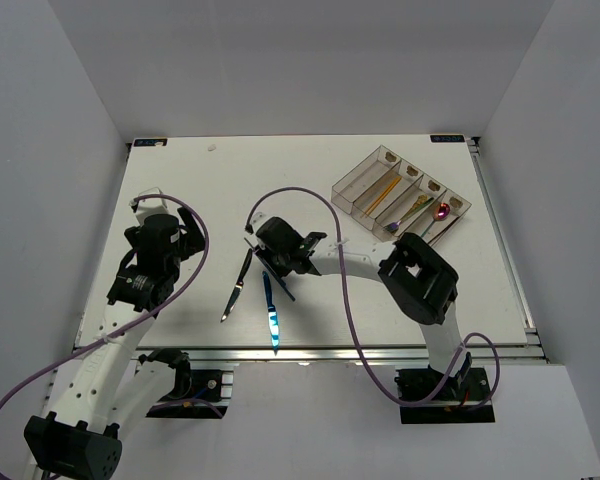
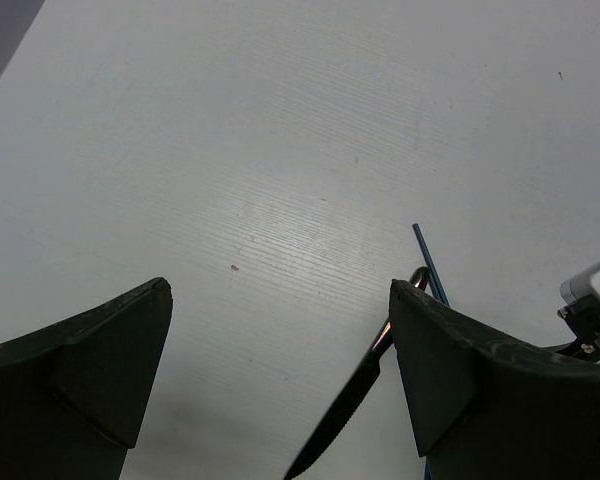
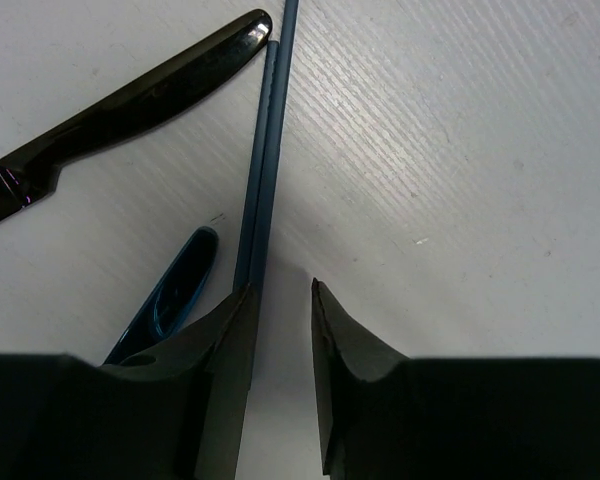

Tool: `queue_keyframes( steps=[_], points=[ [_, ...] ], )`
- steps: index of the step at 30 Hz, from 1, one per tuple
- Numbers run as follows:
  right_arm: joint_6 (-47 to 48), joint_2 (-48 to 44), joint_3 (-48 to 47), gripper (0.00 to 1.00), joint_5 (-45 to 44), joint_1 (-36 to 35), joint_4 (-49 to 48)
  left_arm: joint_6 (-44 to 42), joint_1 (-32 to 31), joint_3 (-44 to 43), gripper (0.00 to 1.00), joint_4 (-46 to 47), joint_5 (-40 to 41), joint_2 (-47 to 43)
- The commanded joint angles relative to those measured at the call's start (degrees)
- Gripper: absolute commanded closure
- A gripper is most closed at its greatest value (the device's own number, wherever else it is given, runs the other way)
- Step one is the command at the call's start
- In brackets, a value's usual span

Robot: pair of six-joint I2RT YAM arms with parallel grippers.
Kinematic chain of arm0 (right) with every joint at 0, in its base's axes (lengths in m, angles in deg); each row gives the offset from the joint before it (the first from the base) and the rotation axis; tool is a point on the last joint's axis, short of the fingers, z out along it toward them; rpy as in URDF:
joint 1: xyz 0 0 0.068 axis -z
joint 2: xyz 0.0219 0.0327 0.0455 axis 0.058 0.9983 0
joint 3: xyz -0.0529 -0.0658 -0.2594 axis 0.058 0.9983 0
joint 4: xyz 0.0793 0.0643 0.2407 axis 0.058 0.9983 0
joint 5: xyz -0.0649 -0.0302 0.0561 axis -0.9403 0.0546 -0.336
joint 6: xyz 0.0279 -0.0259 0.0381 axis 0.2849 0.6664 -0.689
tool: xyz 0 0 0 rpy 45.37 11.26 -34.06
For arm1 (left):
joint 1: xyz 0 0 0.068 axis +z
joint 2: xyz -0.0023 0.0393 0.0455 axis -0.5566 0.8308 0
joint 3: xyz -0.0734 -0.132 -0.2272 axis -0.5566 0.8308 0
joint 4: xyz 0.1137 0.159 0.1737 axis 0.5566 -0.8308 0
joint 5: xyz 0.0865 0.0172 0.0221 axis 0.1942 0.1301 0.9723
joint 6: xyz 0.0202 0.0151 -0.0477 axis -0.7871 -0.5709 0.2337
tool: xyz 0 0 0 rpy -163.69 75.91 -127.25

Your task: Sort the eating utensils into containers

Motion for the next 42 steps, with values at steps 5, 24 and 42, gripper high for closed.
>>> queue_keyframes(
  steps=[5,24,42],
  points=[
    [1.63,0.47,-3.22,0.67,-0.4,-0.27,1.08,-0.06,0.17,0.05,0.02,0.28,-0.58,-0.97],
    [2.34,3.37,-4.98,0.69,0.21,-0.27,2.31,-0.24,0.17,0.05,0.02,0.45,-1.11,-1.06],
    [1.46,4.34,-4.72,0.68,-0.4,-0.27,3.98,-0.24,0.17,0.05,0.02,0.37,-1.02,-1.41]
  ],
)
